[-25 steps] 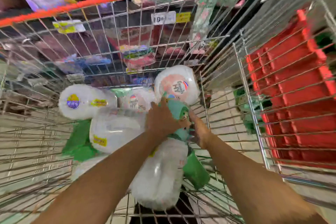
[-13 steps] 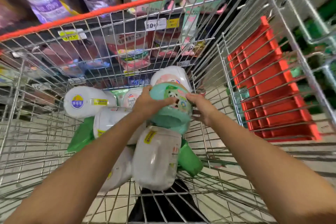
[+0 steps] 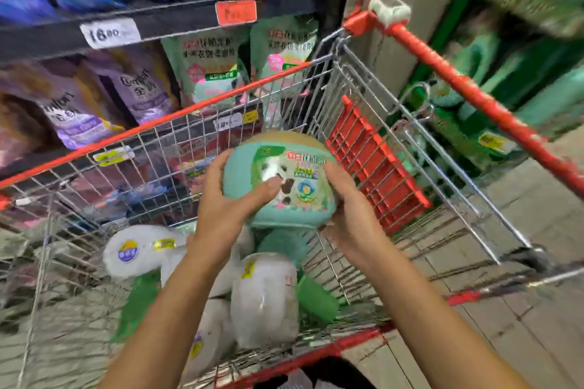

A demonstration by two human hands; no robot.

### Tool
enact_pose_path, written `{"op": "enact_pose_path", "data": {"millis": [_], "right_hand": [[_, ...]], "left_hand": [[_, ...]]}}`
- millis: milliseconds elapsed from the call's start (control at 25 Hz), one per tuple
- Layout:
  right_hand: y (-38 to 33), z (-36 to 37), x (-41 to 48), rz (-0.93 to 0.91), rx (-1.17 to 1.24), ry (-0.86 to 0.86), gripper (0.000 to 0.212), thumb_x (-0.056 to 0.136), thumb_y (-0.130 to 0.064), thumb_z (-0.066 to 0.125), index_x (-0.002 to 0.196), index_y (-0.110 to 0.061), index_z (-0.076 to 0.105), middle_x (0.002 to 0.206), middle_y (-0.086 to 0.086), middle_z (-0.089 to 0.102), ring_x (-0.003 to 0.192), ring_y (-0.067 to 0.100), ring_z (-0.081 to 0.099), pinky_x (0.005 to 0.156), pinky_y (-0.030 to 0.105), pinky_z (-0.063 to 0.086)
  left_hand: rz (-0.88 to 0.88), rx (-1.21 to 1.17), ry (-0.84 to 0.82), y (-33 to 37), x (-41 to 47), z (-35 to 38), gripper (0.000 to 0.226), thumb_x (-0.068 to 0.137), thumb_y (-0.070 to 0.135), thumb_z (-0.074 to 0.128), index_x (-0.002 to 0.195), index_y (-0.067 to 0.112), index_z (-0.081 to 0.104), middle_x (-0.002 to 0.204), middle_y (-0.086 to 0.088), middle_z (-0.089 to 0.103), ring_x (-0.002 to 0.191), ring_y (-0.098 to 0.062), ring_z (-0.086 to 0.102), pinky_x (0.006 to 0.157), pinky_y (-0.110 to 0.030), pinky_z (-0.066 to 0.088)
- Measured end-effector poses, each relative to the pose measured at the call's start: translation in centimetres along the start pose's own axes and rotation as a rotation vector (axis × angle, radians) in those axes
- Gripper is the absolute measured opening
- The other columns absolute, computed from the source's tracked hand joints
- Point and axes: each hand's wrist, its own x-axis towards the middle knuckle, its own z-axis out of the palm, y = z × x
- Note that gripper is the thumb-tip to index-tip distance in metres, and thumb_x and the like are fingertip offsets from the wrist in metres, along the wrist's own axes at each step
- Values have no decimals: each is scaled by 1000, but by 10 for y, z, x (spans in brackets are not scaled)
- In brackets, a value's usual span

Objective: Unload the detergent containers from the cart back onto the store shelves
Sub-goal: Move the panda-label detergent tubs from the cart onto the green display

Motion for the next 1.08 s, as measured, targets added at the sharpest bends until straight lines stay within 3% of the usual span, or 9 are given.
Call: {"op": "enact_pose_path", "data": {"millis": [200,360,560,680,880,1000,1080], "right_hand": [[-23,-5,-68,-250,-111,231,45,88,-45,52,126,-21,54,113,5,71,87,16,71,62,26,57],[-57,-22,-119,-453,-166,336,46,84,-48,53,121,-20,57,111,5,71,92,17,72,63,20,55],[-98,-69,-181,-647,-207,460,44,86,-53,55,119,-25,59,106,-4,73,91,12,72,64,17,55],[-123,-112,-212,-698,-214,521,40,86,-51,54,114,-23,60,100,-6,74,88,10,72,63,16,54],[-166,-201,-258,-746,-250,590,46,81,-58,57,115,-27,61,102,-7,74,89,10,72,63,14,53],[-196,-257,-281,-752,-266,603,47,79,-57,54,116,-30,60,103,-7,74,89,11,72,61,14,53],[-219,-293,-289,-752,-300,611,46,78,-56,54,115,-28,61,101,-7,74,87,10,72,61,14,53]], "left_hand": [[38,-37,-305,38,-22,19,75,54,16,84,122,29,56,103,4,73,87,-13,71,62,-19,55],[92,-84,-518,65,-43,59,86,53,10,86,131,20,51,106,-3,73,87,-16,72,63,-22,57],[169,-118,-742,92,-67,130,78,62,33,78,134,21,50,116,-6,69,100,-20,69,75,-27,57],[195,-148,-821,100,-89,187,77,61,32,80,132,24,51,114,-3,70,100,-17,70,73,-24,56],[195,-186,-896,95,-130,291,80,59,33,83,132,26,51,118,-5,69,104,-24,69,74,-29,58],[157,-229,-904,88,-153,357,81,57,31,84,131,29,52,118,-7,69,107,-30,67,87,-50,55],[140,-250,-894,85,-163,400,81,57,30,84,131,28,51,119,-7,69,108,-29,67,95,-54,50]]}}
